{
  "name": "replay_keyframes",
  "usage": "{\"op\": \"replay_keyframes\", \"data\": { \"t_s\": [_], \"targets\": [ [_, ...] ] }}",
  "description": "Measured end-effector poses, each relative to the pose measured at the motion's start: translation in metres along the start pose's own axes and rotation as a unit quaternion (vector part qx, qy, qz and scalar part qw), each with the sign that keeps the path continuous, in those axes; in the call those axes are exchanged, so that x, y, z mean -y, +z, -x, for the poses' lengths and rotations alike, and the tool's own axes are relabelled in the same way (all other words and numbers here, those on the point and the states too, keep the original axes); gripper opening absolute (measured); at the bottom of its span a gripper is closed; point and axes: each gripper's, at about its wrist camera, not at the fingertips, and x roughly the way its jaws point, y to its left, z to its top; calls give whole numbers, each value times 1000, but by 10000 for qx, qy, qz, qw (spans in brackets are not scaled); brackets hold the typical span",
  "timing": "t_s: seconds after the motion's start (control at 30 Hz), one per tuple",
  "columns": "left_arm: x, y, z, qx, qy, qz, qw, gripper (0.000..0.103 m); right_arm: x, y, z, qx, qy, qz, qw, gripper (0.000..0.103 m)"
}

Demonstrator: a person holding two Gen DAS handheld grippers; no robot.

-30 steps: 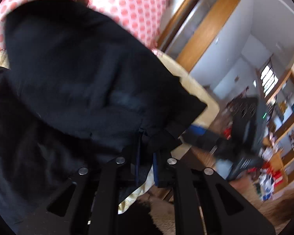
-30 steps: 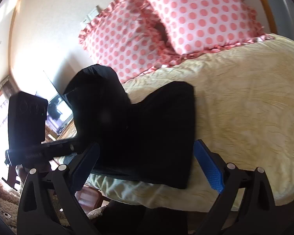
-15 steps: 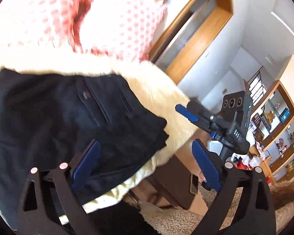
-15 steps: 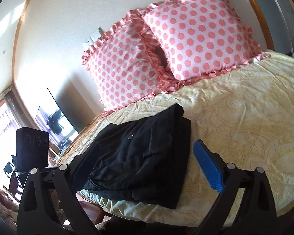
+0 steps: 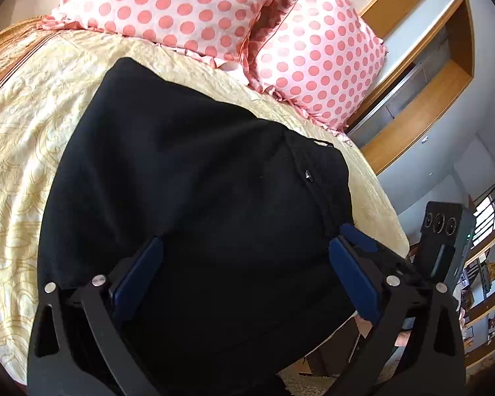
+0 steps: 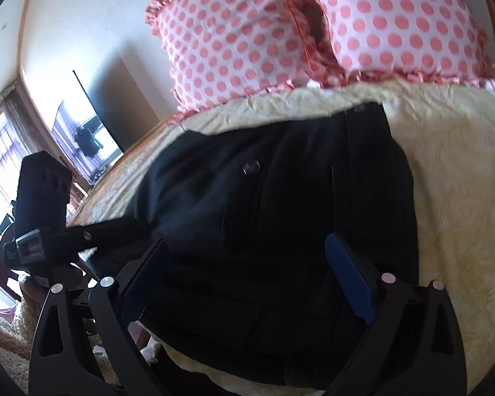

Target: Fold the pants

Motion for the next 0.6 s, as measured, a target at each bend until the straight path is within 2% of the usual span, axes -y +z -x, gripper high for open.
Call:
{"op": "replay_keyframes", "data": {
  "t_s": [0.1,0.17,0.23,0.3,0.37,0.43,0.53,0.6],
  "targets": [
    [5,2,0,-3,7,-20,10000,100,-4,-1,8,-21,-94,48,9999,96],
    [11,4,5,-5,51,24,10000,101,-3,4,20,149,91,-106,9998,96],
    [17,9,11,179,134,-146,9996,101,-5,10,31,345,244,-106,9991,97],
    [23,11,11,397,576,-379,9968,101,-8,13,26,280,56,45,9996,97],
    [24,13,1,276,1059,-523,9926,101,-6,5,1,-319,-316,158,9989,100],
    [16,13,-15,-112,1179,-463,9919,101,-15,5,5,-181,-421,410,9981,99],
    [21,6,-13,-52,1268,-753,9891,101,-4,23,26,176,-78,9,9998,99],
    [22,2,-12,-37,1265,-890,9880,101,14,37,32,241,-181,-321,9990,99]
  ]
}}
